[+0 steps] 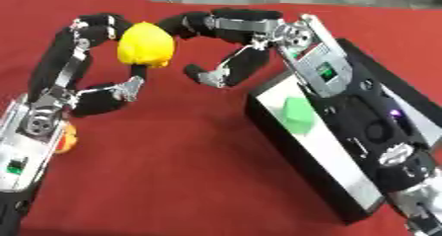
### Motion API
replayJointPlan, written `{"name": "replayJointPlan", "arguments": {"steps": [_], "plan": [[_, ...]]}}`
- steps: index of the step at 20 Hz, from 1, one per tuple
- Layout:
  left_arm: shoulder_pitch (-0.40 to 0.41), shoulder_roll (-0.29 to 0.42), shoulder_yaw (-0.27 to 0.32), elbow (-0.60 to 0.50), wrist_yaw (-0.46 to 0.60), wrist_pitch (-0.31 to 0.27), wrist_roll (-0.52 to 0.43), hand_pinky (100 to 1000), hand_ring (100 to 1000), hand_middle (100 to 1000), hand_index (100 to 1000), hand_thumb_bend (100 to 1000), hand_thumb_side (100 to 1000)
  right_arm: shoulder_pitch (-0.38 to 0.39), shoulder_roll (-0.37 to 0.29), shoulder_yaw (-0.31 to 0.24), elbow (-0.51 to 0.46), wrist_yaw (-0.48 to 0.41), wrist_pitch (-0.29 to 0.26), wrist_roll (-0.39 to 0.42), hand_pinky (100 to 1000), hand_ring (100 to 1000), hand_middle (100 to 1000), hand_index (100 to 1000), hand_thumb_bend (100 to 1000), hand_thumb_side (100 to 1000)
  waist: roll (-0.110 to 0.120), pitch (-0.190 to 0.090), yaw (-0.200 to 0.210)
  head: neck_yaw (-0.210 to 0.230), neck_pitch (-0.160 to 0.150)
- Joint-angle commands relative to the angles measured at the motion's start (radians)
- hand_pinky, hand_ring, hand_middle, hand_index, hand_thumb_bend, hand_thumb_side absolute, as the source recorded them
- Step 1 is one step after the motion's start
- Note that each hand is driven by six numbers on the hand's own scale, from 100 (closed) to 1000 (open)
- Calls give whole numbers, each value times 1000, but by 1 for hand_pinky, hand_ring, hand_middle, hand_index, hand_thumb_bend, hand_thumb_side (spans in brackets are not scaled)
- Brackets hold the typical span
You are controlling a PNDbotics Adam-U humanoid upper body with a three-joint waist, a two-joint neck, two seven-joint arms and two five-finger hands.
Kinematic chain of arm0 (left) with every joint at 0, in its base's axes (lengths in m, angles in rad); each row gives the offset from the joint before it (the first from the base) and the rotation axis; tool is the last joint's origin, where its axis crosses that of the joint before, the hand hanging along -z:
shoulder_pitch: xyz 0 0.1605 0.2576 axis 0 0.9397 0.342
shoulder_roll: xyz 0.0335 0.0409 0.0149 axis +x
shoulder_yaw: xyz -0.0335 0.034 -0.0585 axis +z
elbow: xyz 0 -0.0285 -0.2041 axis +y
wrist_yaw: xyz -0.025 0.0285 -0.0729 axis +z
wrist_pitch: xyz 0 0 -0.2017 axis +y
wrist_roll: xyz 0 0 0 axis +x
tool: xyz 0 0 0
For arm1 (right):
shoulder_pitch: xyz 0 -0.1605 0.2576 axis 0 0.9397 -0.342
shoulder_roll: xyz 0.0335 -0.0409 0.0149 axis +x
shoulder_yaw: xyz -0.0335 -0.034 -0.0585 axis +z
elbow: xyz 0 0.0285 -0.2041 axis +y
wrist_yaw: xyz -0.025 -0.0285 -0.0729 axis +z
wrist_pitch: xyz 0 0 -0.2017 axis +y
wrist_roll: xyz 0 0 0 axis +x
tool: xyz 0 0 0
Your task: Pick up the objects with one hand, pass them to the other hand, and then place them into the box on the other side of the table.
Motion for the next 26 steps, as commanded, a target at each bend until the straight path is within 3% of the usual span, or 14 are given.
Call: {"name": "replayJointPlan", "arguments": {"steps": [1,7,11,18,21,22,26], "plan": [[-23,-13,-3,3,-23,-11,11,837,694,496,608,100,277,-28,-8,-6,-3,-1,5,-3,1000,1000,1000,1000,100,257,-12,-37,0,-4,-3],[-28,-30,-11,16,-51,-28,19,835,694,496,607,100,266,-35,-5,-6,-9,-17,35,-26,1000,1000,1000,1000,100,280,-11,-34,2,-10,-6],[-32,-38,-14,26,-65,-33,21,834,693,496,607,100,263,-35,-4,0,-23,-38,53,-10,1000,1000,1000,1000,100,339,-12,-31,2,-12,-7],[-44,-52,-13,36,-85,-44,42,830,693,498,607,100,255,-32,-1,3,-35,-52,79,19,1000,1000,1000,1000,100,353,-13,-29,0,-13,-9],[-48,-57,-12,37,-94,-56,64,829,693,500,608,100,256,-29,0,1,-28,-49,82,23,1000,1000,917,990,100,315,-14,-28,0,-14,-10],[-48,-58,-12,39,-97,-59,69,828,693,501,610,100,256,-28,1,0,-26,-51,84,19,1000,1000,841,916,100,290,-14,-28,0,-15,-9],[-47,-60,-10,46,-105,-63,93,828,693,502,614,100,259,-25,1,-2,-21,-56,95,1,997,1000,750,829,100,236,-13,-27,0,-17,-6]]}}
